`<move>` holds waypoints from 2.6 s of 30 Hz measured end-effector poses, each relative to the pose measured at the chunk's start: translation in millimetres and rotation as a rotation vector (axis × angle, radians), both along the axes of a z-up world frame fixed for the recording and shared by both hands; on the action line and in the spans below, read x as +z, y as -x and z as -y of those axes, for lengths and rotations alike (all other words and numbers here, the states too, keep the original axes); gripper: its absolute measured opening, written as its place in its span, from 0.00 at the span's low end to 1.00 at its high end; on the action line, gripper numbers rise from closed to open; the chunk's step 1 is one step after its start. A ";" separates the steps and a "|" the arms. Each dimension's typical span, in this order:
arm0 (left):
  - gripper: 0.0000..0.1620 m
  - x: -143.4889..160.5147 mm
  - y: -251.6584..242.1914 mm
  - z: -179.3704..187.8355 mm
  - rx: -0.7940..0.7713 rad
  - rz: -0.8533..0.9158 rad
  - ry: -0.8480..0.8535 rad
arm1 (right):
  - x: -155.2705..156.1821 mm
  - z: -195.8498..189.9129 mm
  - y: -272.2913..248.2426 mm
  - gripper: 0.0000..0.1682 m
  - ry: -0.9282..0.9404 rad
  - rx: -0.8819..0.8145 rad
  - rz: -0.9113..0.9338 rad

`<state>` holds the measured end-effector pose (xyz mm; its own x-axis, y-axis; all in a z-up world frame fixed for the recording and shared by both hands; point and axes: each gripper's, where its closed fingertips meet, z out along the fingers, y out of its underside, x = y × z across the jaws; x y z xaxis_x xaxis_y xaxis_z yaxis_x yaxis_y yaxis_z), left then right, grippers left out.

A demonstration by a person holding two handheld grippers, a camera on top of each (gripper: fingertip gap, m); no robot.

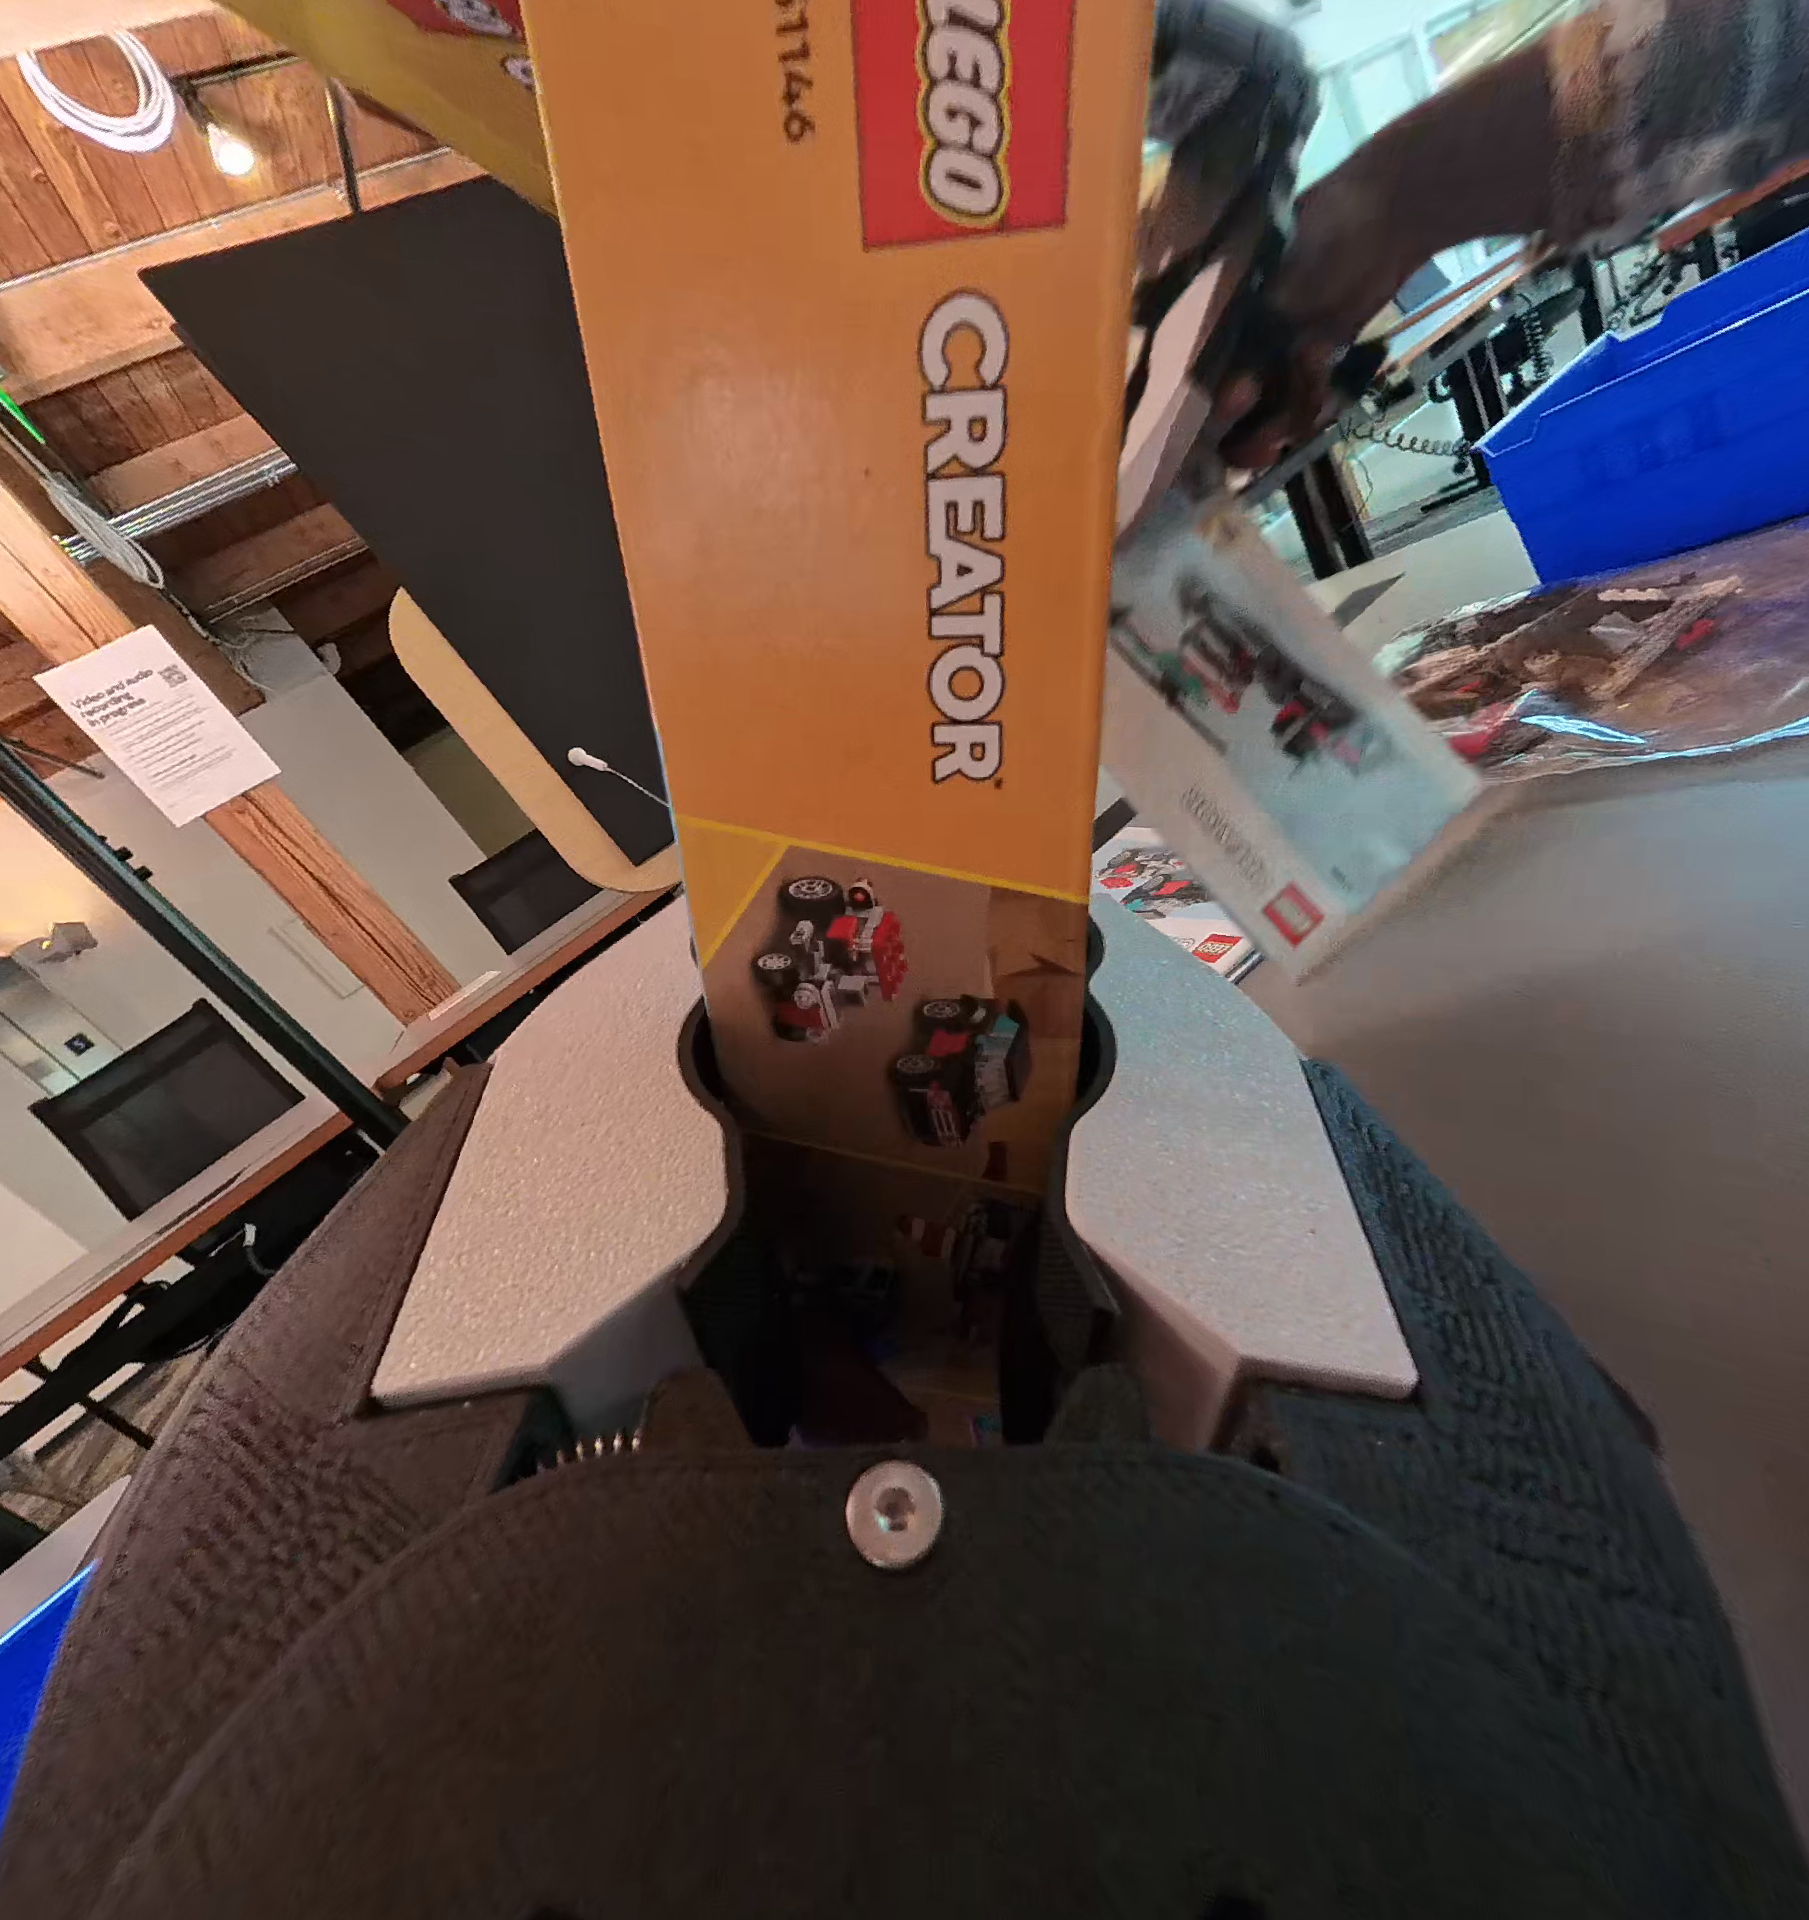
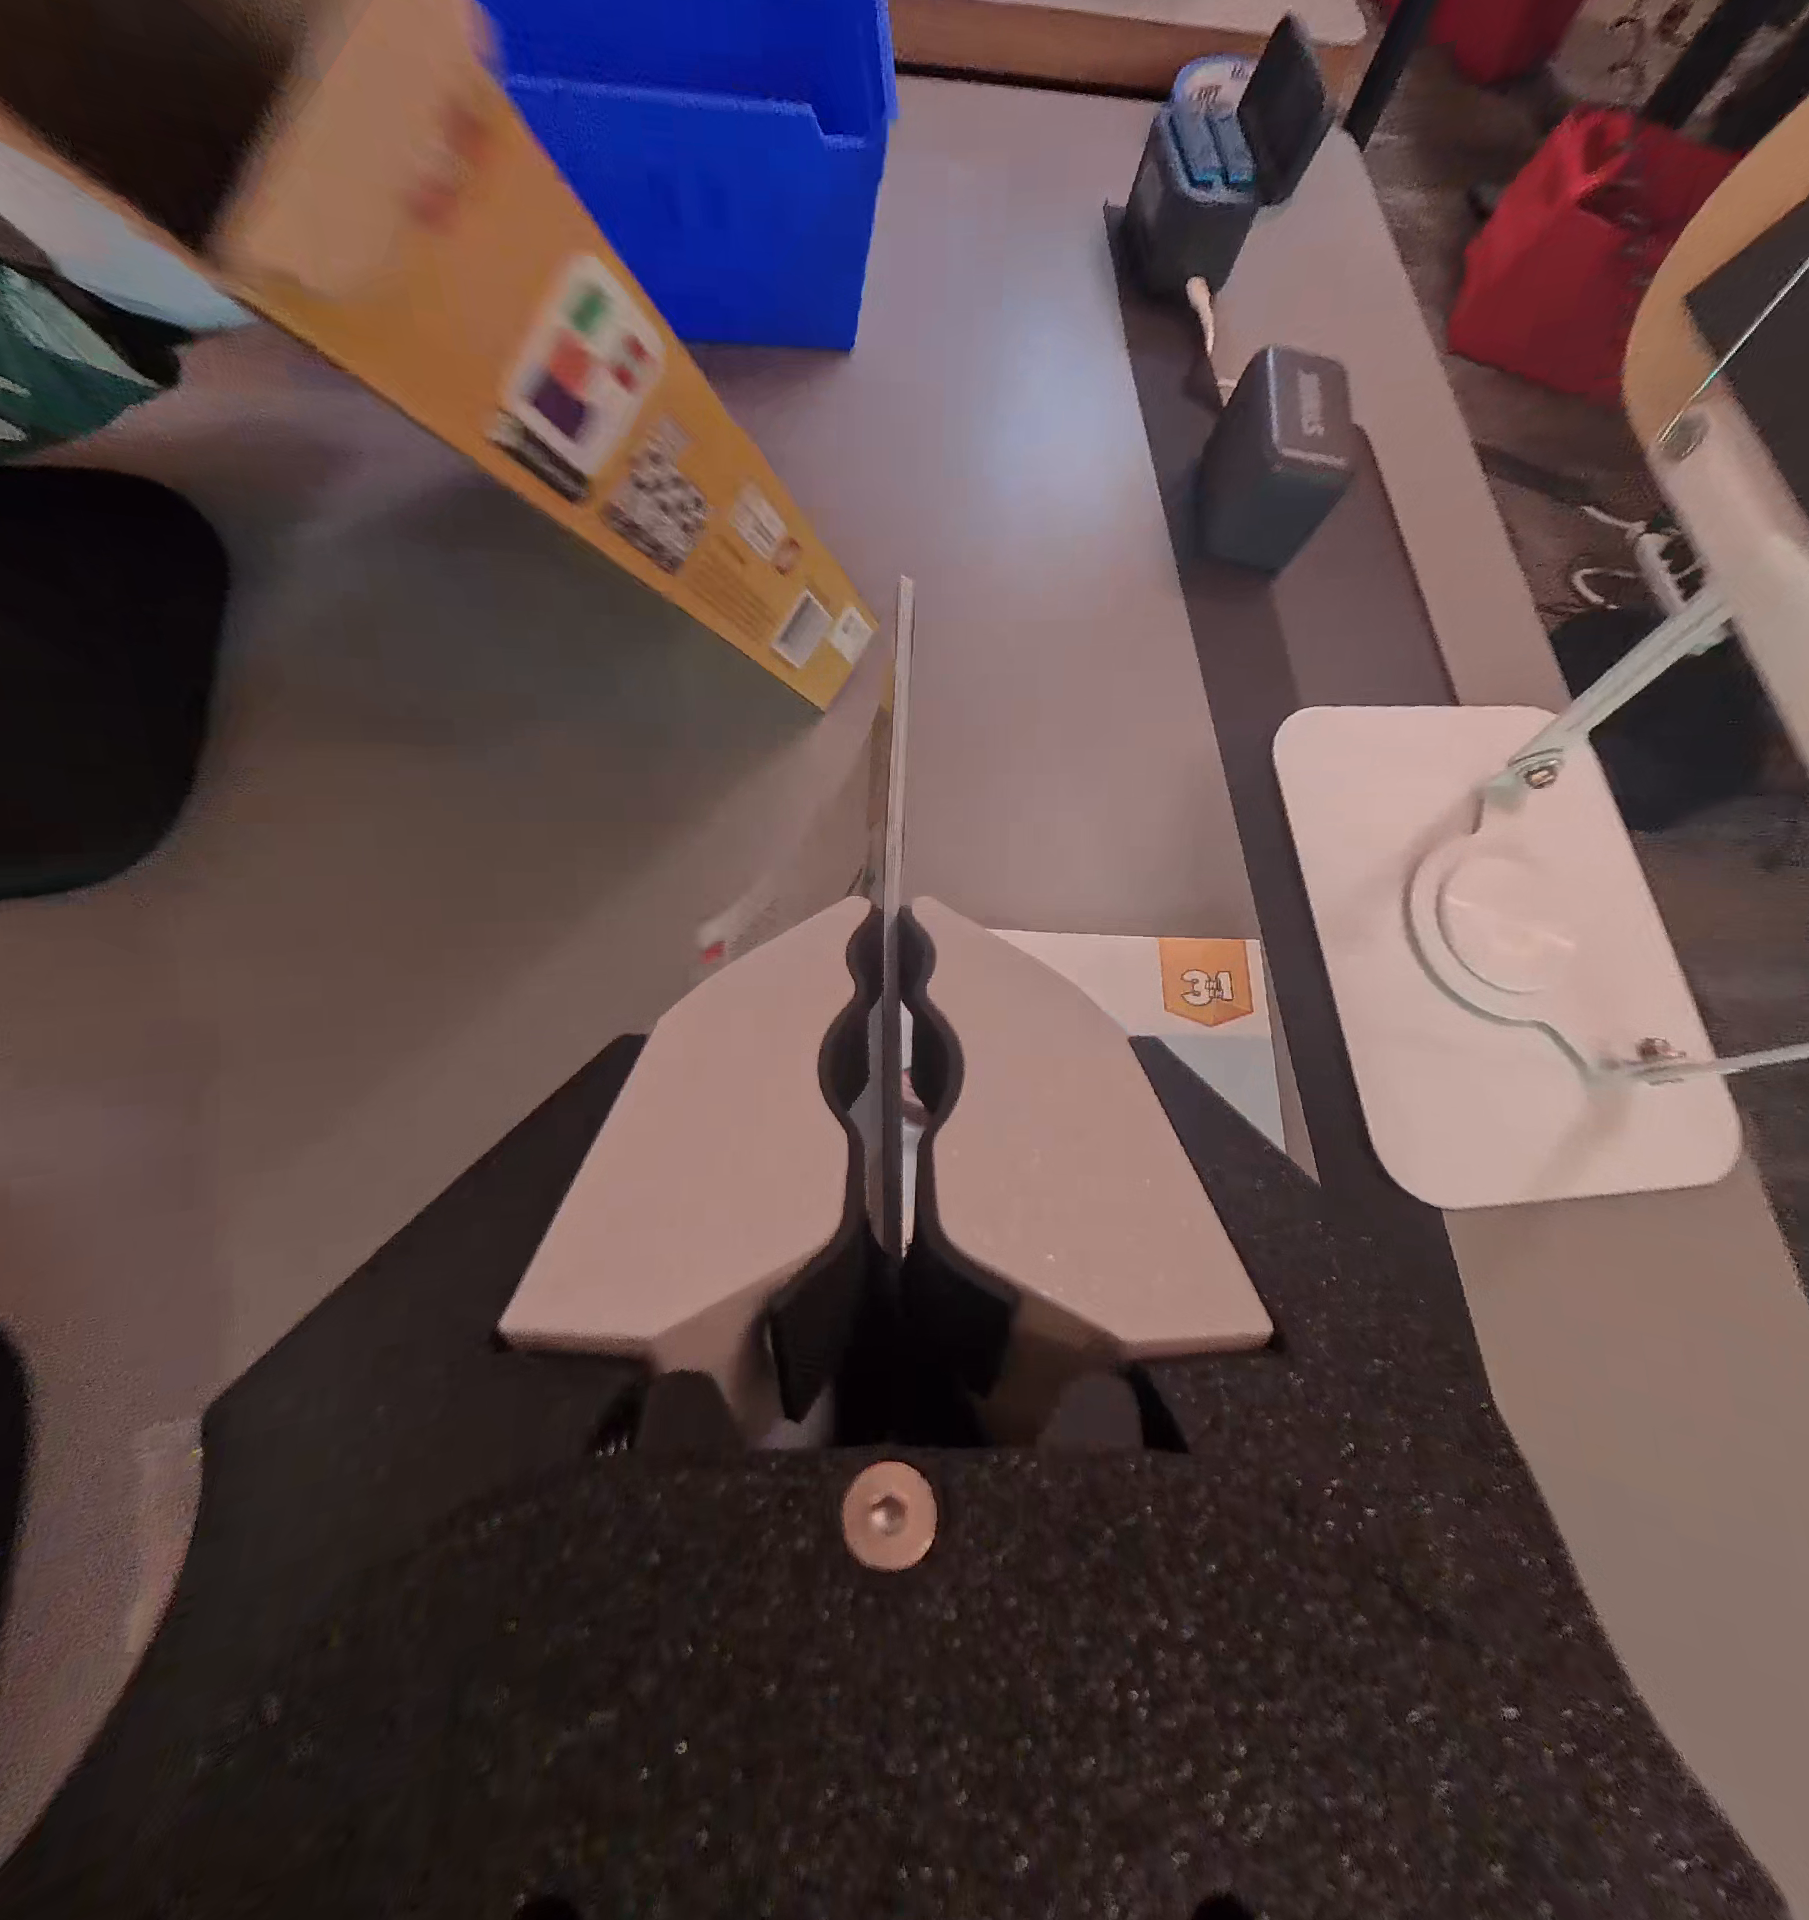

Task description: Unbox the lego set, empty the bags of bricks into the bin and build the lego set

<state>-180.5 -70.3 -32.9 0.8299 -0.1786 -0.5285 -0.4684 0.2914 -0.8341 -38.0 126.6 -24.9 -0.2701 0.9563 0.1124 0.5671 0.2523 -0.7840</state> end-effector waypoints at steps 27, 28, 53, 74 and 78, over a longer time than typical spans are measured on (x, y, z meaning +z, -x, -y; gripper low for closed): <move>0.39 -7.3 -13.6 7.3 -0.008 -0.088 -0.014 | -147.3 -141.4 51.4 0.05 -0.118 -0.264 0.061; 0.39 -6.8 -12.9 6.7 -0.003 -0.082 -0.014 | -147.9 -141.2 50.9 0.05 -0.139 -0.245 0.066; 0.39 -6.7 -13.1 6.6 -0.005 -0.082 -0.019 | -120.3 -161.9 33.9 0.34 -0.340 -0.289 0.153; 0.37 -7.9 -53.0 -2.2 0.034 -0.408 0.001 | 17.8 161.1 -44.1 0.15 0.065 -0.266 -0.454; 0.37 12.5 -53.8 -1.3 0.078 -0.475 -0.057 | 19.8 173.0 -30.5 0.13 -0.068 -0.267 -0.437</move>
<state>-126.8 -69.0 -20.5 0.5044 -0.0853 -0.8593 -0.8157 0.2793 -0.5065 -7.6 -46.4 -5.2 0.0681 0.9721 0.2243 0.2420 0.2020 -0.9490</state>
